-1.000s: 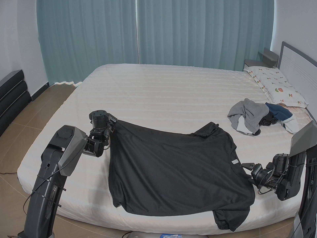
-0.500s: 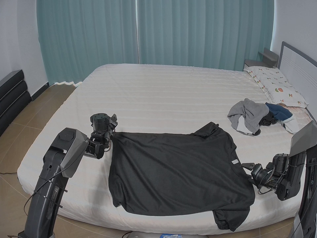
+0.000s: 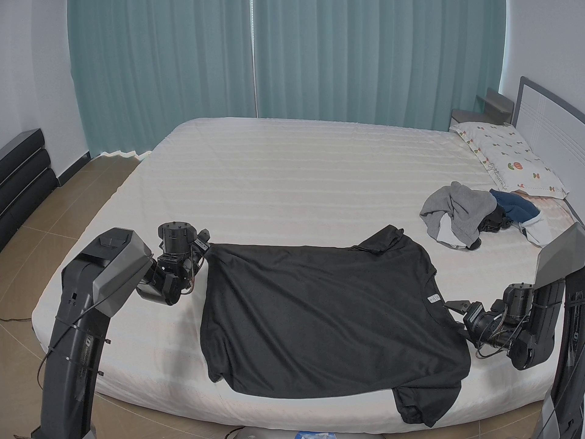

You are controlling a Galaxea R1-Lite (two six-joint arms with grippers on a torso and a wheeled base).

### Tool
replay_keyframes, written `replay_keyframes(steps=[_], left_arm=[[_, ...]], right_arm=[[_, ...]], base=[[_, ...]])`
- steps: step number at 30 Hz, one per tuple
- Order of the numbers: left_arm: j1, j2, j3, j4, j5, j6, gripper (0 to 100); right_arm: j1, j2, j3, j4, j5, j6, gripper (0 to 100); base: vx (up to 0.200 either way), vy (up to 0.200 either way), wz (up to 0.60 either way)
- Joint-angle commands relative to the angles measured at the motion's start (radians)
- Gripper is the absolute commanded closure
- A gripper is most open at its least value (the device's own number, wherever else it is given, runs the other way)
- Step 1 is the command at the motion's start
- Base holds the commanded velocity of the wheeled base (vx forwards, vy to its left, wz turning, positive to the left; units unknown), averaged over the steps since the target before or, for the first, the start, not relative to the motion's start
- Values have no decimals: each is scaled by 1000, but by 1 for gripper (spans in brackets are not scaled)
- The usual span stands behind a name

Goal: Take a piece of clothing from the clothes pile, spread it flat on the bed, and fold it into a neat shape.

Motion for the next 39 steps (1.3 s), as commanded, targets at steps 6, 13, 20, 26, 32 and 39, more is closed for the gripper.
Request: replay_keyframes(steps=[6, 13, 20, 26, 32, 39], left_arm=[[-49, -287, 404, -72, -35, -11, 0], [-68, -356, 662, -125, -46, -92, 0], [-105, -457, 889, -176, -116, -123, 0], [-187, -473, 1028, -181, -176, -141, 0], [-268, -505, 1088, -181, -178, -161, 0], [-334, -522, 1120, -181, -168, -183, 0]], right_arm=[[0, 0, 0, -14, 0, 1, 0], [0, 0, 0, -14, 1, 0, 0], [0, 0, 1, -14, 1, 0, 0], [0, 0, 3, -14, 1, 0, 0], [0, 0, 3, -14, 1, 0, 0], [0, 0, 3, -14, 1, -2, 0]], base=[[0, 0, 0], [-57, 0, 0], [-114, 0, 0], [0, 0, 0], [0, 0, 0], [0, 0, 0]])
